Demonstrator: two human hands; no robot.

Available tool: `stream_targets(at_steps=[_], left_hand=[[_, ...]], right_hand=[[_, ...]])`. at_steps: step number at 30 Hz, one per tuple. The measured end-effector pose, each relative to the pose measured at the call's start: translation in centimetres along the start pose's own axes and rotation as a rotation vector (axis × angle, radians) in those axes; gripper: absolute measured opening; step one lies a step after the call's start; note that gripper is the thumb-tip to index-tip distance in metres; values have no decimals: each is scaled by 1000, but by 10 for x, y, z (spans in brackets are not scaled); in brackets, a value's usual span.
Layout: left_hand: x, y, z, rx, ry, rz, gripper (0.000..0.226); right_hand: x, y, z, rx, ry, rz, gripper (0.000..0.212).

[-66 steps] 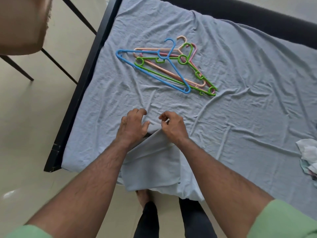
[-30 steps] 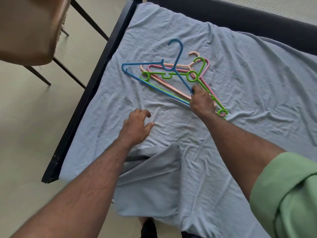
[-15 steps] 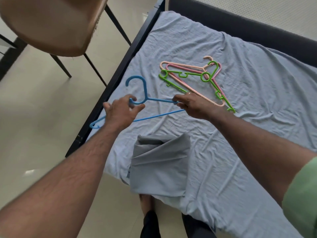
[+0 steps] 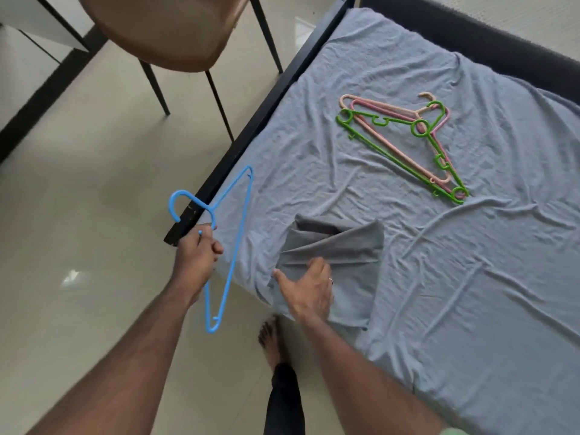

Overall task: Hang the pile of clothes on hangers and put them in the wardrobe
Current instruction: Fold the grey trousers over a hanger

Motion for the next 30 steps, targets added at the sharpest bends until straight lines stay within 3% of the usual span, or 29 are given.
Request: stream_targets(at_steps=[4, 7, 13, 19, 24, 30], left_hand=[[22, -20, 15, 1, -122, -76, 16], [41, -30, 22, 7, -160, -121, 17], [61, -36, 29, 60, -166, -109, 12], [58, -30, 29, 110, -169, -147, 15], [50, -24, 31, 125, -170, -132, 16], [47, -20, 34, 166, -176, -120, 15]], right_hand=[[4, -11, 38, -65, -123, 114, 107], [16, -1, 51, -131, -82, 187, 112], [26, 22, 48, -136, 2, 274, 79], [-9, 40, 16, -4, 472, 147, 37], [-29, 55, 4, 154, 683, 35, 32], [-44, 68, -2, 186, 707, 63, 25]])
Point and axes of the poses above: each hand's wrist, its own y-axis towards the middle knuckle, its own z-axis out of the palm, x = y × z, the point moved 2 cm from there along y, towards the middle knuckle, and after that the axes turned 15 degrees about z, right-handed, at the moved point
